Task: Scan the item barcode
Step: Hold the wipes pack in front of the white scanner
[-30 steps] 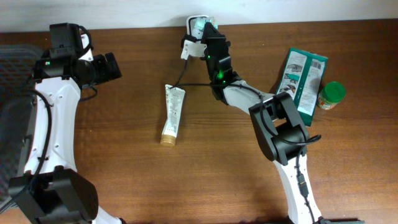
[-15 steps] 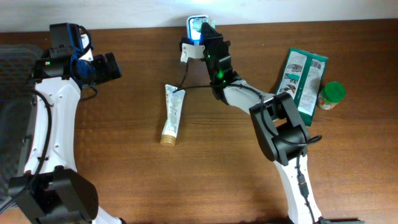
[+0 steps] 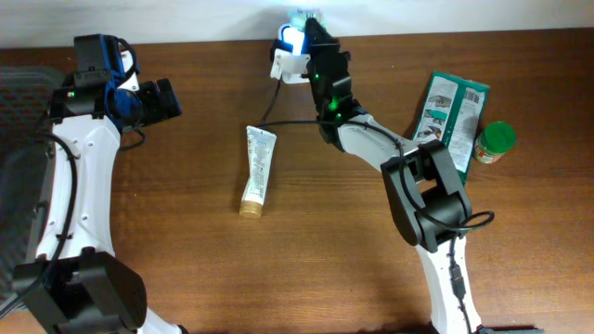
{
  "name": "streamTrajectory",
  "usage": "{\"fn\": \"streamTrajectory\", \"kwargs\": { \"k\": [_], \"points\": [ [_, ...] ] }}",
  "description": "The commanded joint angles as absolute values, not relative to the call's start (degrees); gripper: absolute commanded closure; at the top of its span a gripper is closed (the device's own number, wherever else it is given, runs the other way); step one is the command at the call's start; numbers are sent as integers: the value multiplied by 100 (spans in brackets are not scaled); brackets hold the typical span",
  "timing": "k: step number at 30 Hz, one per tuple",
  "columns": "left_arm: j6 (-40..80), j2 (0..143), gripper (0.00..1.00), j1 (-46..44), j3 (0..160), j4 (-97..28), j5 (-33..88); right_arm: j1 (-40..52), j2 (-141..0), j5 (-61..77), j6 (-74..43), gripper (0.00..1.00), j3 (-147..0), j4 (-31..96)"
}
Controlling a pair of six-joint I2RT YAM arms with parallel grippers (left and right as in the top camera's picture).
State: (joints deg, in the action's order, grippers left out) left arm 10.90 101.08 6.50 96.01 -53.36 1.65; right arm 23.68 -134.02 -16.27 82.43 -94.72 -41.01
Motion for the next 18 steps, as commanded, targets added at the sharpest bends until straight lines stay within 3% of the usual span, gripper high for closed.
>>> {"fn": "streamTrajectory", "kwargs": {
  "k": [1,8,15,18],
  "points": [
    [1059,10055,1,668,9638,-5328,167,2344,-13104,-1721,8136,96,-9548,-4167],
    [1059,10055,1,666,9638,-5328,167,2362,-12914,-1721,7961,96,-9546,-3675],
    [1059,10055,1,668,9638,-5328,167,2359,-11015,-1717,4615,96,-9546,-1061],
    [1059,10055,1,668,9638,-5328,167,2346,-10151,-1717,2099,96,-9546,972]
  ]
}}
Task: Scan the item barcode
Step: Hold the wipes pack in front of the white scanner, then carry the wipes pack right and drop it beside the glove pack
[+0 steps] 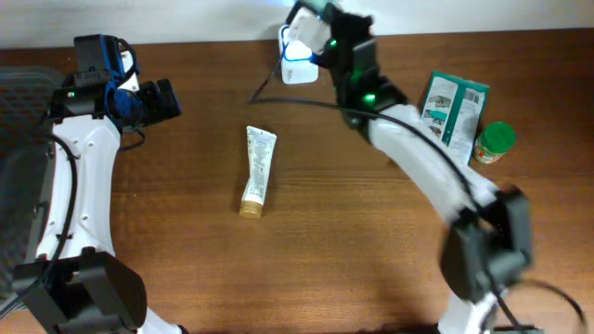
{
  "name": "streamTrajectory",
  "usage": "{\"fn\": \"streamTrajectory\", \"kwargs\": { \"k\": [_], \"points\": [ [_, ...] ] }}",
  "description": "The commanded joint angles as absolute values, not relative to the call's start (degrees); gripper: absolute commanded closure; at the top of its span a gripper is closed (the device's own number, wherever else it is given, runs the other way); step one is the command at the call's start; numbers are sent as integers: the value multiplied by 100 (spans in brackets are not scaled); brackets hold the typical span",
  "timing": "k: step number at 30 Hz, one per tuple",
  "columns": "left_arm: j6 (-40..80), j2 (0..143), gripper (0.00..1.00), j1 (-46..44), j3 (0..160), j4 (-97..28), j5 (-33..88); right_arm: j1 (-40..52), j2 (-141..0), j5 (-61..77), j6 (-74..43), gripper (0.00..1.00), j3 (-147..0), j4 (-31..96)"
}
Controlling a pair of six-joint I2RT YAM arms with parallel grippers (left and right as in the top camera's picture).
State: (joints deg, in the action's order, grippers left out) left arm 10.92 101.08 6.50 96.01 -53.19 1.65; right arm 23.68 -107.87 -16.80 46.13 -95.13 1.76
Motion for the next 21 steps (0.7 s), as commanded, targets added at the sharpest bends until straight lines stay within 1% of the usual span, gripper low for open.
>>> {"fn": "streamTrajectory", "kwargs": {
  "k": [1,2,3,7,9,14,18,20,21],
  "points": [
    [1059,10055,1,668,9638,-5328,167,2300,-9913,-1608,1236,96,-9546,1708],
    [1059,10055,1,668,9638,-5328,167,2228,-9762,-1372,617,96,-9546,2298],
    [1059,10055,1,668,9638,-5328,167,2036,-9601,-952,-384,96,-9546,3256],
    [1059,10055,1,666,9638,-5328,167,1323,-9651,-652,-1708,96,-9542,5127],
    [1059,10055,1,668,9638,-5328,167,670,-9769,-615,-2224,96,-9437,5828],
    [1059,10055,1,668,9638,-5328,167,-836,-10060,-148,-2668,96,-8711,5717],
    [1059,10055,1,666,9638,-5328,167,-1531,-10339,-148,-2665,95,-8379,5369],
    [1059,10055,1,668,9638,-5328,167,-1619,-10344,-93,-2580,69,-8383,5376],
    [1059,10055,1,668,9638,-5328,167,-1619,-10333,108,-2316,61,-8392,5376]
  ]
}}
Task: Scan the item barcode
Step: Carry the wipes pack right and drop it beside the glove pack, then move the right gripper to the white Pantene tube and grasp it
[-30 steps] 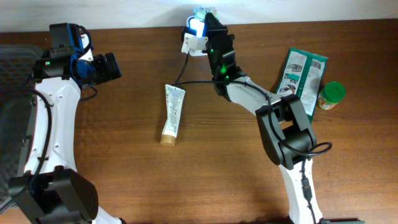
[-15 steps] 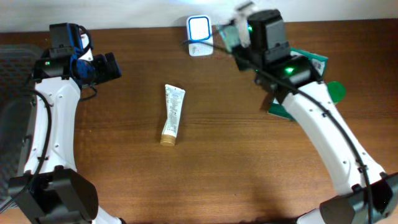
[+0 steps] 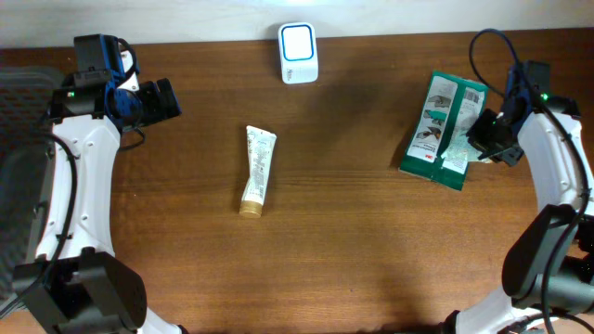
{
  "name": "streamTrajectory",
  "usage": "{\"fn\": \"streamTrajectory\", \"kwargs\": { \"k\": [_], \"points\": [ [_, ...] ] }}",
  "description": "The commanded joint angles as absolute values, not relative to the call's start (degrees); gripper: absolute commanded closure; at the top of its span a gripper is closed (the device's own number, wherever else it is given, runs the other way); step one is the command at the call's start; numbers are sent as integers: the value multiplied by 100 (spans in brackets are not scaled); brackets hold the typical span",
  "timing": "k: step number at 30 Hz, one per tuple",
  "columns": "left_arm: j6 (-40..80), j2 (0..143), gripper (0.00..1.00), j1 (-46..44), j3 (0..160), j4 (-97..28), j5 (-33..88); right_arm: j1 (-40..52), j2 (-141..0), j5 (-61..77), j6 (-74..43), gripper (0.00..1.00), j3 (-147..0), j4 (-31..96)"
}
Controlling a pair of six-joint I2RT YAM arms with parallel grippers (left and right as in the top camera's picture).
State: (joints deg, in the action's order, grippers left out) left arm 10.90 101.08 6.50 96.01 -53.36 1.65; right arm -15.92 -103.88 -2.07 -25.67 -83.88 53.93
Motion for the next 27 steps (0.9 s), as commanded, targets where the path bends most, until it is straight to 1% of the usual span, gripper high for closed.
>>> {"fn": "streamTrajectory", "kwargs": {
  "k": [1,2,3,8,10,14,15,16,19,20,24,27],
  "points": [
    [1059,10055,1,668,9638,-5328,167,-1614,-10333,491,-1911,49,-8453,5393],
    [1059,10055,1,668,9638,-5328,167,-1614,-10333,622,-1885,44,-8534,5441],
    [1059,10055,1,668,9638,-5328,167,-1603,-10333,729,-1833,43,-8746,5627],
    [1059,10055,1,668,9638,-5328,167,-1009,-10322,711,-1511,37,-10040,6783],
    [1059,10055,1,668,9638,-5328,167,-539,-10322,882,-1476,37,-10324,6860],
    [1059,10055,1,668,9638,-5328,167,493,-10409,1485,-1516,38,-10318,6445],
    [1059,10055,1,668,9638,-5328,167,720,-10466,1483,-1686,39,-10311,6329],
    [1059,10055,1,668,9638,-5328,167,1055,-10593,1485,-1966,44,-10285,6130],
    [1059,10055,1,668,9638,-5328,167,1791,-11006,1544,-2373,45,-10241,5734],
    [1059,10055,1,668,9638,-5328,167,2204,-11332,1636,-2543,45,-10241,5417],
    [1059,10055,1,668,9638,-5328,167,2886,-11896,1632,-3109,50,-10241,4731],
    [1059,10055,1,668,9638,-5328,167,3227,-12149,1627,-3361,50,-10243,4233]
  ]
}}
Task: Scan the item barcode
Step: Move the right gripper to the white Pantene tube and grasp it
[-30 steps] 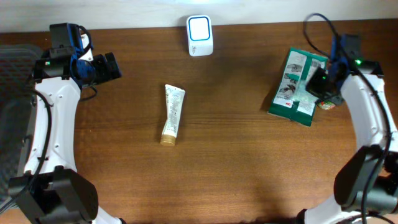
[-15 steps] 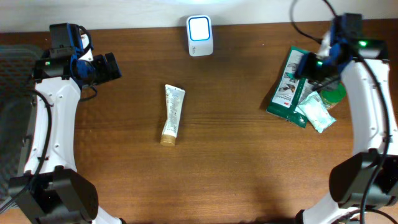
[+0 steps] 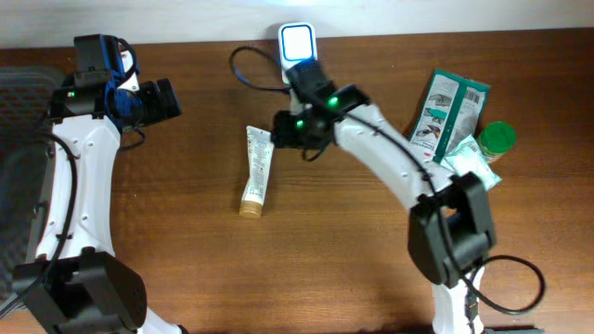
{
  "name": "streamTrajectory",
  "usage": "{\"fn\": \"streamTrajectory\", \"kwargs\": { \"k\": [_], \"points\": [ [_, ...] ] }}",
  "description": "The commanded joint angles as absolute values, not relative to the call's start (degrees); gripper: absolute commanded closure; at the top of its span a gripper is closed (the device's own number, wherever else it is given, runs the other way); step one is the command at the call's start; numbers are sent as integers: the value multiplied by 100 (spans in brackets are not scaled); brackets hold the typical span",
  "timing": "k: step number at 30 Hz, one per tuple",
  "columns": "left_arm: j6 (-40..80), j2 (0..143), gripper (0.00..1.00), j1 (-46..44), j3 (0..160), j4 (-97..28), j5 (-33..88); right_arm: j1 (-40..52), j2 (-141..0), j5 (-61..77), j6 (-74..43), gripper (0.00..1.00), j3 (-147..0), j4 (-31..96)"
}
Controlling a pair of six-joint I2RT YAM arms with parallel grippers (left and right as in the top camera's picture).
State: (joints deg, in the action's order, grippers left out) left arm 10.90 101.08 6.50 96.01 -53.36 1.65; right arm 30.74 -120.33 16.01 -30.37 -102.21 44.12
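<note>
A white toothpaste tube (image 3: 257, 170) with a gold cap lies lengthwise left of the table's middle, cap toward the front. The white barcode scanner (image 3: 296, 41) with its lit blue-white face sits at the back edge. My right gripper (image 3: 281, 130) reaches in from the right and hovers at the tube's upper right end; whether its fingers touch the tube is hidden by the wrist. My left gripper (image 3: 163, 98) hangs at the far left, well away from the tube, holding nothing that I can see.
A green box (image 3: 453, 109) lies at the right, with a green-lidded jar (image 3: 497, 139) and a pale green pouch (image 3: 473, 163) beside it. A black cable (image 3: 249, 70) loops left of the scanner. A dark mesh surface (image 3: 19, 139) borders the left edge.
My right arm has swung from the far right by the green box to the tube's upper end. The box sits further back again, and the jar and a pouch show beside it.
My right gripper was at the scanner at the back edge, with the scanner tilted. Then the scanner lay flat alone and the gripper was at the green box on the right. Now it is beside the tube. The tube and left arm have not moved.
</note>
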Motion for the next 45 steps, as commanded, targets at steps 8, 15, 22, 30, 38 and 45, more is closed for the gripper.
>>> {"fn": "streamTrajectory", "kwargs": {
  "k": [8,15,22,30,38,45],
  "points": [
    [1059,10055,1,666,9638,-5328,167,3719,-12726,1586,-3719,50,-10219,3706],
    [1059,10055,1,668,9638,-5328,167,3754,-13244,1579,-3706,56,-10215,3828],
    [1059,10055,1,668,9638,-5328,167,3468,-13034,1339,-2875,96,-10554,4698],
    [1059,10055,1,668,9638,-5328,167,3214,-12860,-1026,-1883,96,-11347,6866],
    [1059,10055,1,668,9638,-5328,167,3710,-13485,-1389,-2018,69,-11246,6812],
    [1059,10055,1,668,9638,-5328,167,3955,-13474,-825,-2169,75,-11745,6884]
  ]
}}
